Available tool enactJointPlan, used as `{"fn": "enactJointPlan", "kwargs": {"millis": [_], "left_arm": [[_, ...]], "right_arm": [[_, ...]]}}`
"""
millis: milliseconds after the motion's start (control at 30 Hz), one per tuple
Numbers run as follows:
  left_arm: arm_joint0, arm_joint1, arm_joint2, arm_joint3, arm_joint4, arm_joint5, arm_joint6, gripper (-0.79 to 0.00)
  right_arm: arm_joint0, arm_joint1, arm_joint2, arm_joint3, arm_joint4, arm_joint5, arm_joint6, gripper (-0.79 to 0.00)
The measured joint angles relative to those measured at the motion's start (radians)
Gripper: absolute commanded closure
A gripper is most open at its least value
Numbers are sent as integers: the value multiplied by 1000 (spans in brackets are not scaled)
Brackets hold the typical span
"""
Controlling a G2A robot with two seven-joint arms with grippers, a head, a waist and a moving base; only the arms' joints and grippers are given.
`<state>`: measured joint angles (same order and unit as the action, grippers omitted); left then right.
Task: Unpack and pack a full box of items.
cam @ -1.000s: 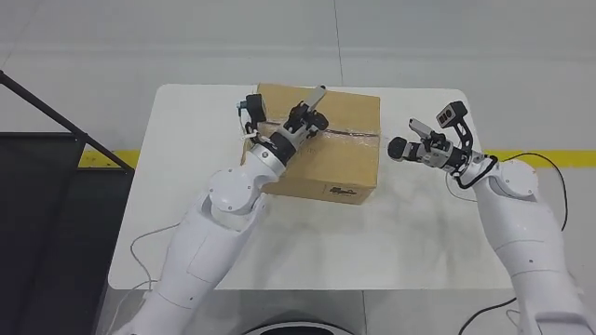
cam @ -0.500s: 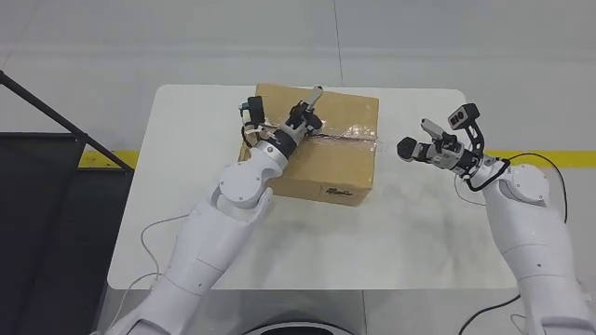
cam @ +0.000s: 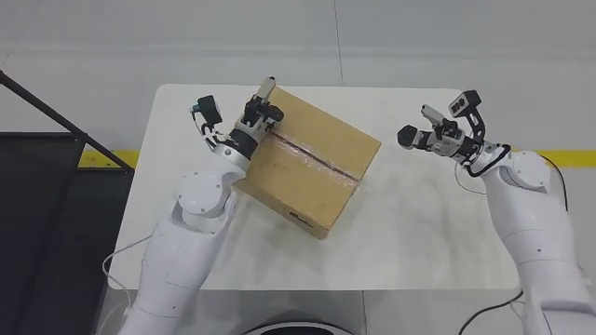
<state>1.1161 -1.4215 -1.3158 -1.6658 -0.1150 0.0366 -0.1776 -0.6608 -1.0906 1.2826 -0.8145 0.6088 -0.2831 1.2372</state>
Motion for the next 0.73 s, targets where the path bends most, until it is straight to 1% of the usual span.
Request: {"fn": "enactJointPlan", "kwargs": {"millis": [67, 167, 267, 367, 567, 733], "left_arm": [[10, 1, 0, -33, 2, -1, -5, -785], [20, 1, 7, -84, 8, -6, -10, -785], [25, 3, 5, -129, 30, -13, 1, -785], [31, 5, -17, -161, 51, -16, 28, -785], [55, 13, -104, -201, 75, -8, 89, -785], [96, 17, -159, -232, 108, 33, 148, -785]], "right_arm": [[11, -1, -2, 19, -3, -6, -3, -785], [26, 1, 6, 56, -9, -43, -4, -785], [38, 7, 20, 95, -35, -113, -6, -785], [47, 14, 27, 131, -84, -183, -12, -785], [48, 14, 26, 133, -83, -183, -14, -785], [48, 14, 26, 133, -83, -183, -14, -785]]}}
